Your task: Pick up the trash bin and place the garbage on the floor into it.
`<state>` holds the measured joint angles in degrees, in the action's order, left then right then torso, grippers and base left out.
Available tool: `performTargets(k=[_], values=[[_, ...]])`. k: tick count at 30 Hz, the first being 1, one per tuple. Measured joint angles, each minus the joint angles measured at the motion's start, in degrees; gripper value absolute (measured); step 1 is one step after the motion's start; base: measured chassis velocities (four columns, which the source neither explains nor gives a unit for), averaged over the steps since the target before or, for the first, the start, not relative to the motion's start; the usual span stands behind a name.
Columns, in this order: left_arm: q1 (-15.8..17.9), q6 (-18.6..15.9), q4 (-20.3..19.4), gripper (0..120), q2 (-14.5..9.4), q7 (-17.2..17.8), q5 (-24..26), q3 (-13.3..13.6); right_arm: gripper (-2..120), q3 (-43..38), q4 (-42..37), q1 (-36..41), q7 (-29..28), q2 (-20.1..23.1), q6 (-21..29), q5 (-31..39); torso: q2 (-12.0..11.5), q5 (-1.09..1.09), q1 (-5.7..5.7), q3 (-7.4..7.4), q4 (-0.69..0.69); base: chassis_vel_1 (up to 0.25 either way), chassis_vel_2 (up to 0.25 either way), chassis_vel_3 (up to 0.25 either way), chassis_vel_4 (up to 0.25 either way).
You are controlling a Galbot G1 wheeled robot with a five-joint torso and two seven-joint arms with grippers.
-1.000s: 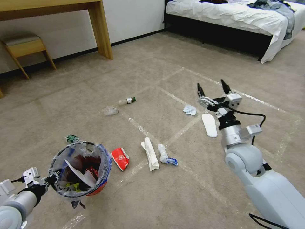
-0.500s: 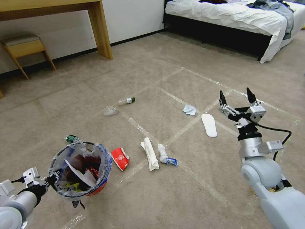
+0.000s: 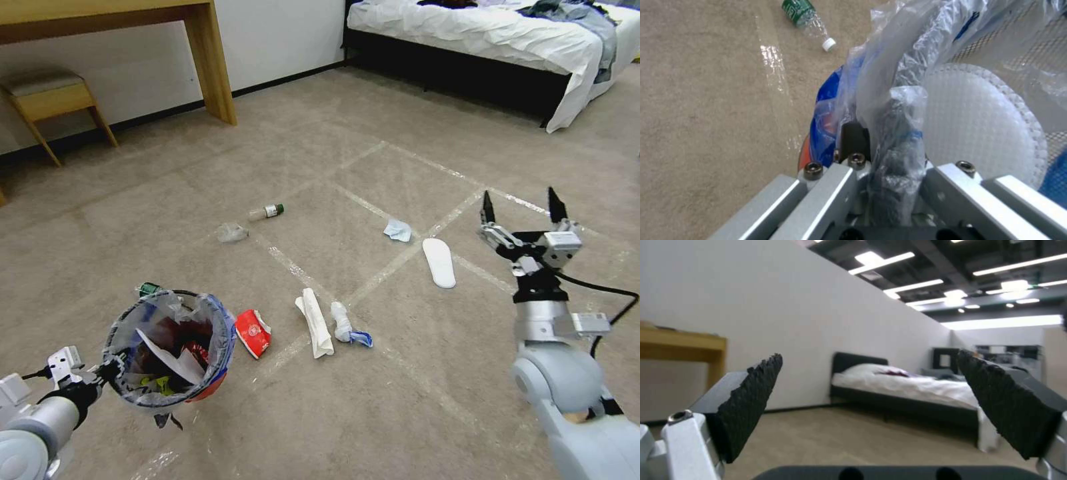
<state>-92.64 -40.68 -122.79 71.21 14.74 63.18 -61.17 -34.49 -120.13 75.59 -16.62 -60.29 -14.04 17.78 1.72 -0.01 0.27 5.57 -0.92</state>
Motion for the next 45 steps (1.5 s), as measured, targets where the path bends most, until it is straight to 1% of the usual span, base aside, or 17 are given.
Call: performTargets(k=[9, 11, 12, 14, 15, 17, 18, 20, 21, 23, 25, 26, 28, 32, 37, 39, 45], values=[[-0.24, 0.03, -0.29, 1, 0.71, -0.12, -0.43, 0.06, 99, 4.45, 0.33, -1.91, -3.72, -0.60, 7.88, -3.36, 0.00, 0.00, 0.00, 0.00, 0.00, 0.000, 0.000, 0.000, 0.000], [-0.56, 0.03, -0.69, 1, 0.89, -0.13, -0.58, 0.04, 100, 8.13, 1.44, -4.95, -6.26, 0.55, 14.20, -1.01, 0.00, 0.01, 0.00, 0.00, 0.01, 0.000, 0.000, 0.000, 0.000], [-0.56, 0.03, -0.69, 1, 0.89, -0.13, -0.58, 0.04, 100, 8.13, 1.44, -4.95, -6.26, 0.55, 14.20, -1.01, 0.00, 0.01, 0.00, 0.00, 0.01, 0.000, 0.000, 0.000, 0.000], [-0.62, 0.04, -0.90, 1, 1.07, -0.14, -0.71, 0.07, 100, 10.78, 3.14, -7.61, -8.03, 1.72, 19.74, 3.11, 0.00, 0.01, 0.00, 0.00, 0.01, 0.000, 0.000, 0.000, 0.000], [-0.62, 0.04, -0.90, 1, 1.07, -0.14, -0.71, 0.07, 100, 10.78, 3.14, -7.61, -8.03, 1.72, 19.74, 3.11, 0.00, 0.01, 0.00, 0.00, 0.01, 0.000, 0.000, 0.000, 0.000], [0.16, 0.04, -0.67, 1, 0.56, 0.00, -0.75, 0.95, 100, 14.50, 6.37, -11.01, -11.12, 3.88, 28.74, 10.31, 0.00, 0.00, 0.00, 0.00, 0.00, 0.000, 0.000, 0.000, 0.000], [0.16, 0.04, -0.67, 1, 0.56, 0.00, -0.75, 0.95, 100, 14.50, 6.37, -11.01, -11.12, 3.88, 28.74, 10.31, 0.00, 0.00, 0.00, 0.00, 0.00, 0.000, 0.000, 0.000, 0.000], [0.23, 0.03, -0.38, 1, 0.12, 0.05, -0.74, 1.16, 100, 18.12, 8.44, -13.85, -13.93, 5.06, 36.78, 17.70, 0.00, 0.01, 0.00, 0.01, 0.00, 0.000, 0.000, 0.000, 0.000], [0.23, 0.03, -0.38, 1, 0.12, 0.05, -0.74, 1.16, 100, 18.12, 8.44, -13.85, -13.93, 5.06, 36.78, 17.70, 0.00, 0.01, 0.00, 0.01, 0.00, 0.000, 0.000, 0.000, 0.000], [0.58, -0.01, 0.01, 1, -0.49, 0.09, -0.66, 1.47, 100, 22.02, 10.78, -16.41, -16.53, 5.45, 42.66, 25.53, 0.00, 0.00, 0.00, 0.00, 0.00, 0.000, 0.000, 0.000, 0.000], [0.58, -0.01, 0.02, 1, -0.50, 0.08, -0.66, 1.47, 100, 22.36, 10.98, -16.63, -16.62, 5.45, 42.98, 26.07, 0.00, 0.00, 0.00, 0.00, 0.00, 0.000, 0.000, 0.000, 0.000], [0.41, -0.02, 0.07, 1, -0.56, 0.08, -0.61, 1.29, 100, 26.57, 13.98, -19.40, -17.08, 4.88, 45.27, 31.32, 0.00, 0.02, 0.01, 0.01, 0.00, 0.000, 0.000, 0.000, 0.000], [0.24, -0.03, 0.05, 1, -0.53, 0.07, -0.59, 1.10, 100, 28.17, 15.56, -20.64, -17.21, 4.51, 45.92, 32.80, 0.00, 0.01, 0.00, 0.00, -0.01, 0.000, 0.000, 0.000, 0.000], [-0.76, -0.03, -0.31, 1, -0.14, 0.05, -0.57, 0.05, 100, 37.32, 24.95, -27.82, -16.17, 1.19, 48.13, 36.69, 0.00, -0.01, 0.01, 0.01, 0.01, 0.000, 0.000, 0.000, 0.000], [-1.48, -0.03, -0.77, 1, 0.41, 0.04, -0.53, -0.77, 100, 45.68, 35.77, -35.14, -14.92, -4.94, 47.87, 35.59, 0.00, 0.01, 0.00, 0.01, 0.01, 0.000, 0.000, 0.000, 0.000], [-1.81, -0.03, -0.94, 1, 1.03, 0.05, -0.51, -1.30, 100, 49.76, 42.99, -39.19, -13.20, -10.07, 47.06, 33.75, 0.00, 0.01, 0.00, 0.01, 0.03, 0.000, 0.000, 0.000, 0.000], [-2.45, -0.01, -1.07, 1, 2.22, 0.01, -0.51, -2.13, 100, 53.65, 56.62, -43.24, -10.70, -16.30, 45.81, 27.73, 0.00, -0.01, 0.01, 0.01, 0.02, 0.000, 0.000, 0.000, 0.000]])
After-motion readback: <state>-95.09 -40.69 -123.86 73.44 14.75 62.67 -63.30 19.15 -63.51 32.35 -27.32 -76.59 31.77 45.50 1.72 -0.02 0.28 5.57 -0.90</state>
